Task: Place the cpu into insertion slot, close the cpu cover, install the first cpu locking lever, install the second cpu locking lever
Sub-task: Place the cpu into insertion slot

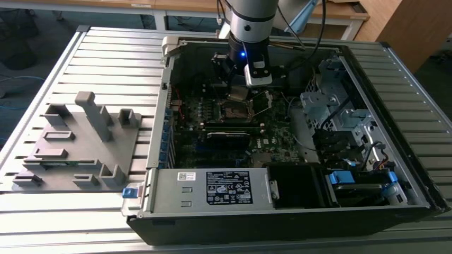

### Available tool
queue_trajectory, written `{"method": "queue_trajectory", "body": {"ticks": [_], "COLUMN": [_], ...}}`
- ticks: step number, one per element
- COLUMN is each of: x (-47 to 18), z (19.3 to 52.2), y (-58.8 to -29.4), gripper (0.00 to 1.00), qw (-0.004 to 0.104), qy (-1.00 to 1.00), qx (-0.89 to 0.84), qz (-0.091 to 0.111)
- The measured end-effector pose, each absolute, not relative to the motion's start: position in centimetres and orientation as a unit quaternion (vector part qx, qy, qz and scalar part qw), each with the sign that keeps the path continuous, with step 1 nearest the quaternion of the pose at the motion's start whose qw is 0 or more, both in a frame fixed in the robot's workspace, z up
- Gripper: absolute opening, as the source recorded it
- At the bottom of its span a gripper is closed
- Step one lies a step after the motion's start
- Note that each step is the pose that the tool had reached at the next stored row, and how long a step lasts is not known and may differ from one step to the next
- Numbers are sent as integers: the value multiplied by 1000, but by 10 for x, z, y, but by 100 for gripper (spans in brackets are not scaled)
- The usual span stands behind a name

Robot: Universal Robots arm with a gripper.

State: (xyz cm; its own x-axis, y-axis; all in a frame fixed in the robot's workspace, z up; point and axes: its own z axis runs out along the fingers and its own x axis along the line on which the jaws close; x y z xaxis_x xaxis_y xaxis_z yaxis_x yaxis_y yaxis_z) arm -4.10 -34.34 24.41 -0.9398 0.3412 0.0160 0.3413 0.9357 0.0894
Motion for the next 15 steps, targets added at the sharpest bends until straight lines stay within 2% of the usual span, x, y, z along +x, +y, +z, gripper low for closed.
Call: {"method": "queue_trajectory", "body": {"ticks": [15], "x": [-41], "z": [243], "y": [-343], "gripper": [54], "qw": [-4], "qy": [-967], "qx": [-251], "qz": [-45]}}
